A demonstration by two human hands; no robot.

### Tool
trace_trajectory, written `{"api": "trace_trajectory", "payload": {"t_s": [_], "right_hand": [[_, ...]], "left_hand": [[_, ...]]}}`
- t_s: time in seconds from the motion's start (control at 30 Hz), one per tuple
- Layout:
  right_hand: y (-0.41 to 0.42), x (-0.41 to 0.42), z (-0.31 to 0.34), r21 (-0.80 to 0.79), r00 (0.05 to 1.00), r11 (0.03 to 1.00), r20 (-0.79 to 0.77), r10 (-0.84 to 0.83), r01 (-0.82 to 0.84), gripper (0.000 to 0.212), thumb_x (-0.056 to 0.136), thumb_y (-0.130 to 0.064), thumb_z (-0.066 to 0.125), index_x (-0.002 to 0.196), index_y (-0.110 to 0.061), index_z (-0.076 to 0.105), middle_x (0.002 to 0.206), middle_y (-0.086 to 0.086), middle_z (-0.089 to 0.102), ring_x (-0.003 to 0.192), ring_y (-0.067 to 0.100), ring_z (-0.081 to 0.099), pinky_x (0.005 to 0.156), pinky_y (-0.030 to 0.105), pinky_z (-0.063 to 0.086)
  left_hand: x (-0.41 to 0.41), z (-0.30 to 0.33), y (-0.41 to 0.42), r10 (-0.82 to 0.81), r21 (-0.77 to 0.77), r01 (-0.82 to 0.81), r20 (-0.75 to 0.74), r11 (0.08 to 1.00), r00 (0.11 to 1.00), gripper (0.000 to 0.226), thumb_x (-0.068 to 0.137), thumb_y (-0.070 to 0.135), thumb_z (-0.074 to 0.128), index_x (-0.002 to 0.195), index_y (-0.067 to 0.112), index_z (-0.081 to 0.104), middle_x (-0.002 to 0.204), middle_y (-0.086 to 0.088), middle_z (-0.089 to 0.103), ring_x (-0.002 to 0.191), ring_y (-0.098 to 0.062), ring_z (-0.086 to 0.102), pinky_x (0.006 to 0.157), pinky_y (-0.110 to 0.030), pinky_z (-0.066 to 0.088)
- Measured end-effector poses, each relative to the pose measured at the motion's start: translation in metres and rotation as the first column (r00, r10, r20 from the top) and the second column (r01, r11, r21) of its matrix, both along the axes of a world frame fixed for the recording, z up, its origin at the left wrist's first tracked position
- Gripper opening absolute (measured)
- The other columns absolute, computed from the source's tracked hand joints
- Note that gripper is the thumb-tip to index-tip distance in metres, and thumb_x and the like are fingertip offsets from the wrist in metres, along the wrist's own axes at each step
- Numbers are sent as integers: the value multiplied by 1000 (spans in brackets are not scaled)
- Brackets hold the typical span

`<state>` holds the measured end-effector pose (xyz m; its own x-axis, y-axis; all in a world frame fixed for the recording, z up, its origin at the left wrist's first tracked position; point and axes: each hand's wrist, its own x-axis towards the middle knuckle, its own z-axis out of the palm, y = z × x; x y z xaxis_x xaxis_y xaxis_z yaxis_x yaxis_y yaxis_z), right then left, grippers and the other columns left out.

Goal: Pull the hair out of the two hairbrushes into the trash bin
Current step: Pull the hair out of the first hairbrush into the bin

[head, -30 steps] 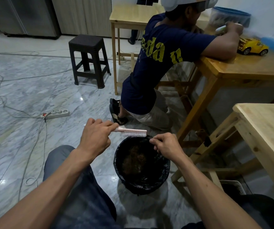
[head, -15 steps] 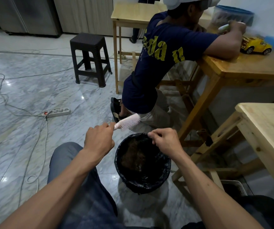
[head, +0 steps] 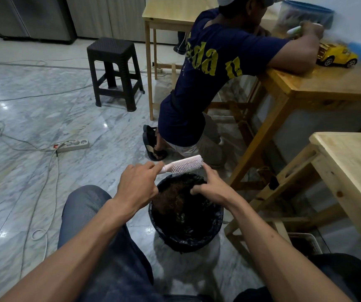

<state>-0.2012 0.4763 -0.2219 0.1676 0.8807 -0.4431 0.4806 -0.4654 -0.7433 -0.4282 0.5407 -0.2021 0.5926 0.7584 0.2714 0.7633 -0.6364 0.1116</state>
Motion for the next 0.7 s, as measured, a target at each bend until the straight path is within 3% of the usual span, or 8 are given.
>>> {"api": "trace_trajectory", "payload": {"t_s": [0.1,0.2,0.3,0.43,0.57,0.63,0.7], "right_hand": [[5,-5,-1,94,901,975,-407,-147,201,65,87,-17,83,144,-16,51,139,9,65,130,24,62,105,39,52],[4,-8,-1,165,771,925,-612,-176,342,24,96,-8,71,119,-2,67,101,9,79,89,19,74,81,25,59],[3,-9,-6,194,793,896,-563,-231,399,12,98,-11,70,101,-1,76,78,3,75,68,10,61,63,18,52],[-2,1,-12,208,764,818,-530,-367,537,10,96,-9,71,92,-12,80,74,3,74,65,10,60,66,21,53],[-6,19,-18,185,679,727,-560,-475,661,7,95,-9,74,96,-9,81,71,1,76,64,10,63,72,25,55],[-7,21,-25,191,707,735,-505,-495,651,10,95,-10,74,101,-6,81,73,0,77,67,10,65,73,25,57],[-8,18,-28,201,793,802,-407,-453,562,21,99,-10,70,116,-2,77,89,1,80,79,10,69,78,25,59]], "left_hand": [[1,-1,0,-66,33,65,40,997,997,52,73,2,65,120,23,64,86,3,67,62,-26,53,60,-30,29],[-4,0,1,-61,49,56,106,997,993,51,77,1,64,123,23,62,87,5,65,61,-19,39,60,-30,27],[-7,0,2,-38,61,31,110,998,993,52,75,-1,63,121,23,63,85,4,64,61,-17,33,60,-30,26],[-16,-4,11,44,88,-40,-40,995,998,54,67,-1,63,115,22,67,85,1,68,59,-22,41,62,-33,26],[-28,-11,17,138,77,-128,-143,989,980,50,62,-1,66,108,19,70,83,-4,68,61,-29,52,64,-35,28],[-26,-13,16,151,82,-140,-149,987,977,48,62,-2,67,105,19,70,82,-4,67,60,-28,49,64,-35,26],[-20,-13,13,135,60,-128,-125,990,983,47,65,-1,64,107,21,69,85,-4,68,61,-25,41,65,-34,24]]}}
